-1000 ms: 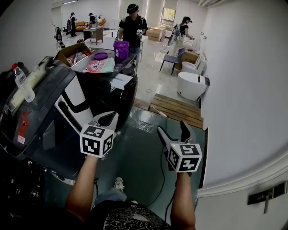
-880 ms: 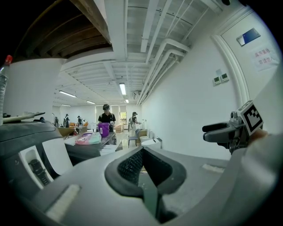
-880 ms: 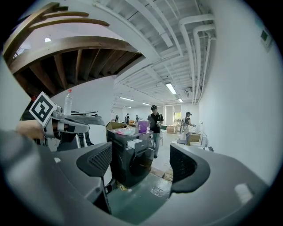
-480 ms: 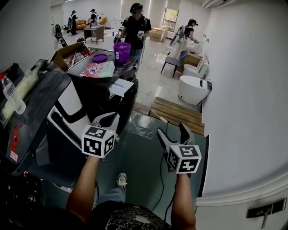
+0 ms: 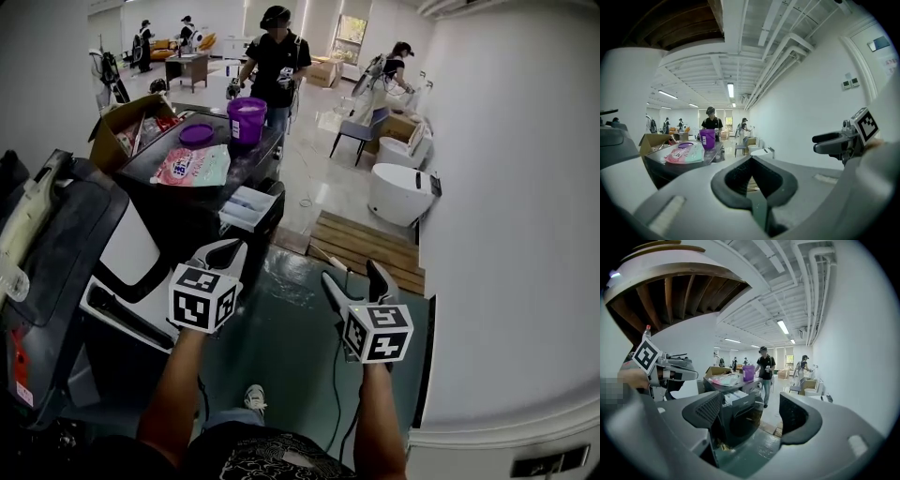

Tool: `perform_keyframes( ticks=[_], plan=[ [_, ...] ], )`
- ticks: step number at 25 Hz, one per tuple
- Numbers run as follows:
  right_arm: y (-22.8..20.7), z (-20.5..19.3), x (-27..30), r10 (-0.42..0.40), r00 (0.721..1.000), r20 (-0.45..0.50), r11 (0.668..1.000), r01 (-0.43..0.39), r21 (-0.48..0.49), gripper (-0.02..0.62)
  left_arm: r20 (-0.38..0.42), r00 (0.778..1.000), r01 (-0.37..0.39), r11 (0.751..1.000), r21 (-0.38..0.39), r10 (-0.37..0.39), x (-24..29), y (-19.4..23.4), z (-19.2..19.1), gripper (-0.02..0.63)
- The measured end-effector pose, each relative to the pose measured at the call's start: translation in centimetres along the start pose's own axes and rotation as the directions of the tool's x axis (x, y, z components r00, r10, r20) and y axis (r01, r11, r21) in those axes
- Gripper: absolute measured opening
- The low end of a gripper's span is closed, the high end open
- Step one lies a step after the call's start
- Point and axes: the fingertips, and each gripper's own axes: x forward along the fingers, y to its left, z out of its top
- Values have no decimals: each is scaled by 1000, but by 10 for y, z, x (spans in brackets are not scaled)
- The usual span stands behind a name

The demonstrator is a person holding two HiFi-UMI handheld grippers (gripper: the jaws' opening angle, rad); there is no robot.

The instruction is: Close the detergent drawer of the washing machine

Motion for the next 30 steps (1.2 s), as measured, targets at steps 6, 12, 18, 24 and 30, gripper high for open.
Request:
perform_keyframes(
  ticks=[6, 12, 18, 24, 30],
  plan=[
    [-6, 18, 52, -5, 1000, -8, 1000, 5, -3, 399, 3, 1000, 9, 1000, 3, -9, 40, 39, 12, 0],
    [-7, 24, 90, -3, 1000, -26, 1000, 3, -3, 388, -8, 999, 39, 999, -4, -39, 71, 63, 11, 0],
    [-8, 31, 123, -5, 999, -33, 1000, 4, -12, 379, -29, 998, 57, 998, 4, -57, 95, 82, 10, 0],
    [-12, 37, 155, -4, 1000, -29, 1000, 3, -11, 376, -32, 998, 57, 998, 10, -57, 116, 103, 13, 0],
    [-16, 35, 179, 4, 999, -42, 1000, -5, -10, 376, -40, 998, 50, 999, -3, -50, 136, 120, 10, 0]
  ],
)
